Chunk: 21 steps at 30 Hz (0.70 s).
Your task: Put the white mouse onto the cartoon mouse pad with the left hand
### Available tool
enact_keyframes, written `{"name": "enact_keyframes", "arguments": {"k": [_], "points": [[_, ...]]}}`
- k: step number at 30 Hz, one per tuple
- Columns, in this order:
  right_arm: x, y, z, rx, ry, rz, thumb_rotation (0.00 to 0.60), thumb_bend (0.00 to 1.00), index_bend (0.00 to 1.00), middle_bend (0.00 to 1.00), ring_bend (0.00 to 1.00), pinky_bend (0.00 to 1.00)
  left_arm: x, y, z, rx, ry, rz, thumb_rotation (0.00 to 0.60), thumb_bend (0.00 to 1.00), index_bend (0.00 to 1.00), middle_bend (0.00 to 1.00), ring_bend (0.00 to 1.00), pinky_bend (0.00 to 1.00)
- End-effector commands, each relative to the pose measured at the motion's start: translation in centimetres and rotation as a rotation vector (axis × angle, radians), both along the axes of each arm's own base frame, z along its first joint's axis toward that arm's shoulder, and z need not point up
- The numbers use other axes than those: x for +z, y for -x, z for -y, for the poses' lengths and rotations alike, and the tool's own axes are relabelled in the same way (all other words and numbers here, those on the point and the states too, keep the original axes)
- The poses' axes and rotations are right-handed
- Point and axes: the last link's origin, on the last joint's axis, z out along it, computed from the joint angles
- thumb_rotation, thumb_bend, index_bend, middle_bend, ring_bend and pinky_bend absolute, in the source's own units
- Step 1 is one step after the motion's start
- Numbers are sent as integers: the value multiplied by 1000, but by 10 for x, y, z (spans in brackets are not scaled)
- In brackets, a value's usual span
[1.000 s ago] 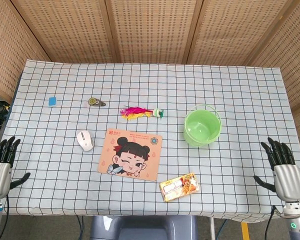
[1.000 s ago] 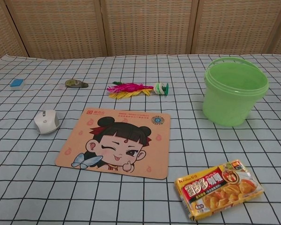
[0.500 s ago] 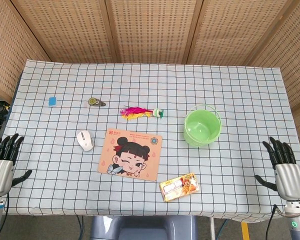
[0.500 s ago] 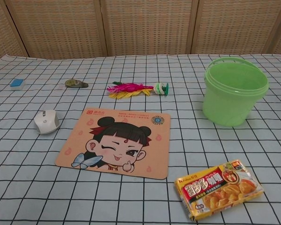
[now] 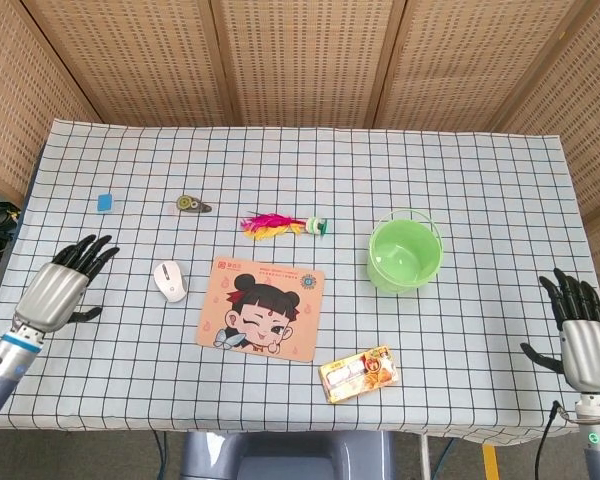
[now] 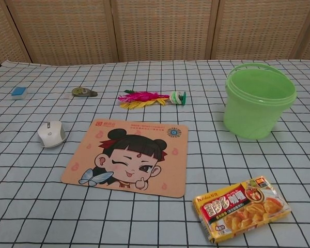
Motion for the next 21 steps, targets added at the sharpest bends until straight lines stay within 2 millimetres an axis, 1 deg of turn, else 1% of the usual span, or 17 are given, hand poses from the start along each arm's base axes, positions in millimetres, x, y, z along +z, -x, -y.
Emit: {"name": "enact_keyframes", "arguments": {"k": [1,3,6,12,21], "points": [[1,3,2,-12,4,-1,600,78,121,0,0,0,-7,-6,-27,-52,81,-59,600,0,129,0,27,184],[2,5,3,-20,10,-1,600,77,121,0,0,0,-13,-8,-36,-73,114,-88,600,0,140,6,32,184],[4,9,5,-34,18,1,600,78,123,0,0,0,-21,-9,-46,-87,169,-128,600,2,152,17,39,184],[8,15,7,-55,36,3,600,78,125,0,0,0,-44,-1,-61,-101,229,-239,600,3,160,21,39,184],[10,18,7,-61,50,2,600,78,126,0,0,0,-76,-9,-75,-121,256,-229,600,4,165,24,39,184]]}}
